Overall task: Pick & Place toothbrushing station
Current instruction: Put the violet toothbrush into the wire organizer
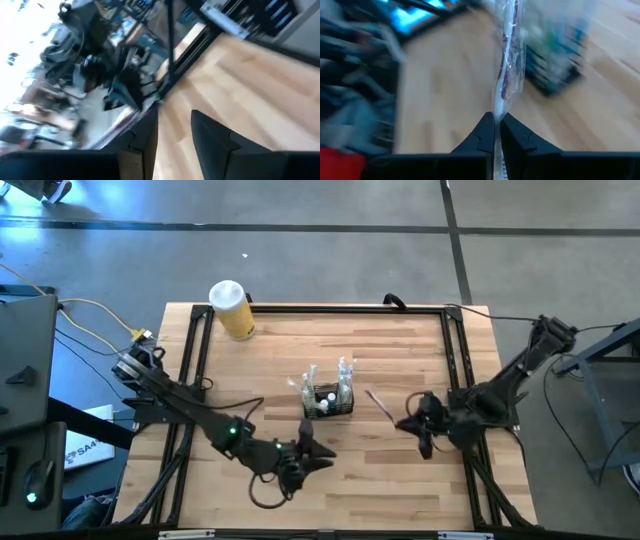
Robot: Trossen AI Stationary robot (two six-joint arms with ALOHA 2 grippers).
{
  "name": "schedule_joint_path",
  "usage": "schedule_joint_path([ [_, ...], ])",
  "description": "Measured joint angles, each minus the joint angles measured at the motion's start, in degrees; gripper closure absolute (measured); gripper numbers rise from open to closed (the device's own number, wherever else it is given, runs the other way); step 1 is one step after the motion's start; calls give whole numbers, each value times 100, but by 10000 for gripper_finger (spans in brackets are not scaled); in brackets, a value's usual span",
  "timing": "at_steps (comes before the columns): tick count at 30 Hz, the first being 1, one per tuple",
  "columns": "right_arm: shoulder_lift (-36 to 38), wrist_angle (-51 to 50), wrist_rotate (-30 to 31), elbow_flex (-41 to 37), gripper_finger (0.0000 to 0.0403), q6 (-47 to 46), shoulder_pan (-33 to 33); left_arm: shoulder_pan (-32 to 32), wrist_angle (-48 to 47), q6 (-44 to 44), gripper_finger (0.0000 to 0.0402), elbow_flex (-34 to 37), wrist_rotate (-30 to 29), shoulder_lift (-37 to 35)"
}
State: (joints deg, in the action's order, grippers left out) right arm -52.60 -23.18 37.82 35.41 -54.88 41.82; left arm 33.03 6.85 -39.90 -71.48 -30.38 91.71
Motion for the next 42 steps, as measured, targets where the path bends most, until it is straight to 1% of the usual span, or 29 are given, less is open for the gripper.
schedule_joint_path([
  [4, -61, 1007, 389, 1, 397, 588, 494, 3, 792, -862, 291, -5, -446, 423],
  [8, -251, 1685, 413, 4, 397, 1004, 663, 3, 1492, -1975, 291, -207, -863, 916],
  [11, -392, 1735, 404, 5, 397, 1038, 660, 2, 1779, -2779, 291, -556, -965, 1291],
  [12, -436, 1732, 405, 5, 397, 1019, 652, 4, 1736, -3019, 291, -670, -1059, 1377],
  [15, -549, 1762, 333, 5, 397, 982, 569, -10, 1754, -3461, 291, -1119, -1272, 1738],
  [17, -589, 1801, 235, 5, 395, 977, 534, -14, 1655, -3782, 291, -1311, -1556, 1880],
  [19, -601, 1817, 217, 5, 395, 971, 529, -100, 1767, -3939, 291, -1509, -1479, 2068],
  [21, -599, 1818, 210, 7, 394, 932, 534, -117, 1613, -4085, 291, -1567, -1506, 2102],
  [24, -601, 1789, 209, 7, 394, 864, 532, -238, 1610, -4093, 291, -1623, -1101, 2155],
  [27, -601, 1785, 209, 8, 393, 862, 532, -272, 1570, -4093, 290, -1608, -981, 2174],
  [30, -601, 1732, 208, 9, 393, 862, 532, -282, 1576, -4051, 290, -1605, -741, 2174],
  [33, -601, 1725, 208, 9, 392, 862, 532, -305, 1618, -4011, 286, -1605, -655, 2174],
  [37, -601, 1688, 208, 9, 392, 904, 532, -398, 1701, -3918, 257, -1605, -610, 2174],
  [42, -601, 1685, 206, 9, 392, 947, 532, -555, 1662, -3776, 195, -1605, -492, 2174],
])
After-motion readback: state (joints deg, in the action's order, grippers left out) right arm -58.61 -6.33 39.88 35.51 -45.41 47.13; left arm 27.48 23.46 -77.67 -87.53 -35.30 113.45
